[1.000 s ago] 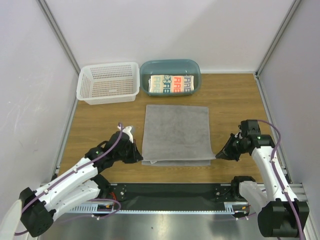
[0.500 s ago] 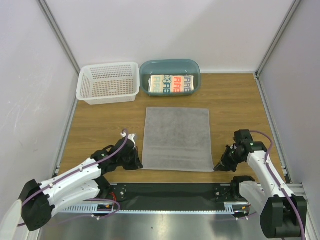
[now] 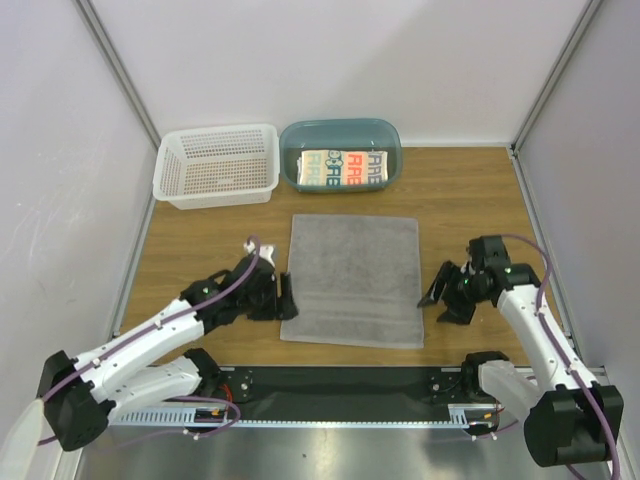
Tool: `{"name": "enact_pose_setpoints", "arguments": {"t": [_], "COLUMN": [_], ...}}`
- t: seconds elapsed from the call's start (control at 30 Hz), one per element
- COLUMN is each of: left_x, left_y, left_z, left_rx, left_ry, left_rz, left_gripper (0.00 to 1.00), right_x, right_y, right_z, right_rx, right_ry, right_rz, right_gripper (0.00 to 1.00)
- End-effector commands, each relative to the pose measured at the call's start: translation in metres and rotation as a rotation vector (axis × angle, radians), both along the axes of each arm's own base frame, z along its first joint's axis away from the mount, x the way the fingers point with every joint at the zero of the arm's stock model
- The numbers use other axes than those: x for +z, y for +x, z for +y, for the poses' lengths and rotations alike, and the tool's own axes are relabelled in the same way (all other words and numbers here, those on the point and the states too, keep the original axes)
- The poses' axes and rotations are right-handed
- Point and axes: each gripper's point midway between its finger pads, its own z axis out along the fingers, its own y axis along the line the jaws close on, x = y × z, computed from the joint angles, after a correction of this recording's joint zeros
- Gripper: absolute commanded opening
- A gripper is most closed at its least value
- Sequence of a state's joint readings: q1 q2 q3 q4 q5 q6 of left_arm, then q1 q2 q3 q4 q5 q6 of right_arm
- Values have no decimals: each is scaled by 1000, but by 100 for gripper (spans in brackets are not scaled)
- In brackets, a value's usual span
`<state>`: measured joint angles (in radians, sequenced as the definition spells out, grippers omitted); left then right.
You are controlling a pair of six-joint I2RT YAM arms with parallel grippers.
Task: Fold and stack the towels
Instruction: Fold the towel
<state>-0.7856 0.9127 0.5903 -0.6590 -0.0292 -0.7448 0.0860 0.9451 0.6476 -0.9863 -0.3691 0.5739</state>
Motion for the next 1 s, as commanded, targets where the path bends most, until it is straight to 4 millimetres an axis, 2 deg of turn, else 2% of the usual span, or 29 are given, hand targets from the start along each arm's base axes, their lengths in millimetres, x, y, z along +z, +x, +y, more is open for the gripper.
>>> {"name": "enact_pose_setpoints", "arguments": {"t": [0.0, 0.03, 0.07, 0.13, 0.17, 0.2, 0.23, 0.27, 0.3, 0.33, 0.4, 0.47, 0.53, 0.6, 0.67, 0.7, 0.73, 0.77, 0.8, 0.83, 0.87, 0.9, 0.93, 0.97], "left_x": [58, 67, 88, 95, 105, 109, 107, 115, 117, 116, 112, 100, 95, 80, 74, 71, 74, 75, 75, 67, 72, 70, 57, 60], "left_y": [34, 41, 56, 77, 98, 110, 123, 144, 154, 163, 191, 213, 219, 219, 222, 225, 232, 239, 245, 253, 265, 270, 277, 285], "left_z": [-11, -12, -14, -14, -14, -14, -18, -16, -17, -17, -20, -21, -22, -24, -23, -22, -24, -22, -22, -23, -22, -20, -19, -17], "left_rx": [-28, -26, -5, 0, 41, 52, 56, 89, 97, 100, 121, 139, 137, 133, 151, 163, 168, 177, 183, 187, 195, 201, 205, 213], "left_ry": [8, 13, 0, 21, -18, -39, -51, -82, -92, -96, -112, -124, -128, -122, -131, -135, -153, -163, -174, -179, -204, -201, -185, -184], "left_rz": [-163, -191, -251, -294, -326, -343, -338, -382, -397, -407, -422, -376, -320, -289, -298, -299, -325, -335, -339, -325, -330, -320, -289, -297], "left_gripper": [78, 84, 88, 96, 97, 98, 98, 99, 99, 99, 99, 96, 94, 93, 93, 93, 92, 92, 92, 91, 88, 85, 84, 82], "right_x": [40, 54, 58, 66, 70, 69, 78, 83, 85, 78, 88, 83, 76, 59, 52, 40, 37, 39, 31, 35, 37, 36, 34, 30], "right_y": [47, 62, 72, 105, 118, 139, 155, 176, 188, 203, 232, 250, 253, 248, 248, 244, 247, 254, 258, 267, 275, 282, 293, 299], "right_z": [2, 3, 3, 3, 1, 2, 1, -2, -3, -6, -10, -12, -10, -10, -9, -12, -13, -12, -16, -15, -17, -18, -19, -21], "right_rx": [-19, -20, -23, -19, -24, -19, -25, -38, -37, -47, -70, -81, -50, -30, -13, -19, -28, -44, -55, -61, -72, -89, -100, -115], "right_ry": [0, 1, -4, -14, -29, -36, -42, -64, -78, -92, -102, -100, -99, -108, -96, -88, -81, -60, -53, -47, -51, -53, -60, -68], "right_rz": [-163, -215, -237, -312, -344, -372, -413, -470, -497, -497, -570, -546, -512, -467, -487, -470, -471, -492, -476, -492, -496, -490, -487, -479], "right_gripper": [65, 68, 74, 76, 77, 77, 78, 78, 78, 79, 79, 79, 79, 79, 79, 79, 79, 79, 79, 79, 79, 79, 77, 77]}}
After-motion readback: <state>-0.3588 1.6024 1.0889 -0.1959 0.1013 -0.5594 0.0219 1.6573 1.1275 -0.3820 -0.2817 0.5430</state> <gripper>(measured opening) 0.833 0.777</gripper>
